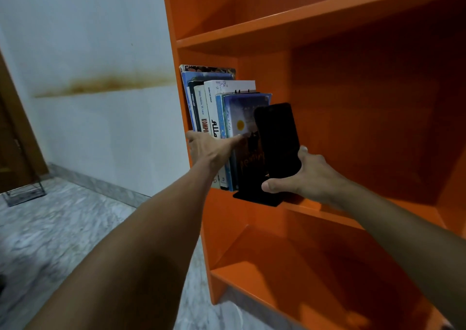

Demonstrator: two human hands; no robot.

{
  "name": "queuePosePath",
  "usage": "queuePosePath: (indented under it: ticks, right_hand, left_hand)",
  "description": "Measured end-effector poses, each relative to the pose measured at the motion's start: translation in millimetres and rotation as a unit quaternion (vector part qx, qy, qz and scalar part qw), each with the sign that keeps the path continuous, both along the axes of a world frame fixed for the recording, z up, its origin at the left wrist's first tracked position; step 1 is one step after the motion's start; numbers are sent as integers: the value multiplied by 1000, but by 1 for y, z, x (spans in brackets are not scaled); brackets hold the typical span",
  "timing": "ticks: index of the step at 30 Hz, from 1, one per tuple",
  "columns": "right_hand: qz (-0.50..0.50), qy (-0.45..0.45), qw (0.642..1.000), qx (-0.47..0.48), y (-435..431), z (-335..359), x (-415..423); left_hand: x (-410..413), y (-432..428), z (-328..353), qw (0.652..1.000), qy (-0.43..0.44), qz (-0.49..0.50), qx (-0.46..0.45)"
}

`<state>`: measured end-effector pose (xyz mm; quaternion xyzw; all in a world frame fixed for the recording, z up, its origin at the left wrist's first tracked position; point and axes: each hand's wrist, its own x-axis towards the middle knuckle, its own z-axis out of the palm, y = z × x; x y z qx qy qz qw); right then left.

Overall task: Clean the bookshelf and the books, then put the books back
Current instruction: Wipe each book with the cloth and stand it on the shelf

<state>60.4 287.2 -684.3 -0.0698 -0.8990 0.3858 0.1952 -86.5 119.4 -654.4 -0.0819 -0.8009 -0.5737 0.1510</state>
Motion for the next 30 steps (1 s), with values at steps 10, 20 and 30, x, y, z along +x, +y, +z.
queuePosePath:
  ticks: [10,20,30]
  right_hand:
    - [-64,-54,996,-15,-37,-10,-45]
    - [-44,19,995,-83,-62,-20,-69]
    - [-60,27,990,-128,-76,-21,-76]
  left_hand:
    - [-4,5,20,999,-41,33,1]
    - [-10,-7,14,999,-10,20,-45]
    - [-8,-12,1,994,34,10,-105]
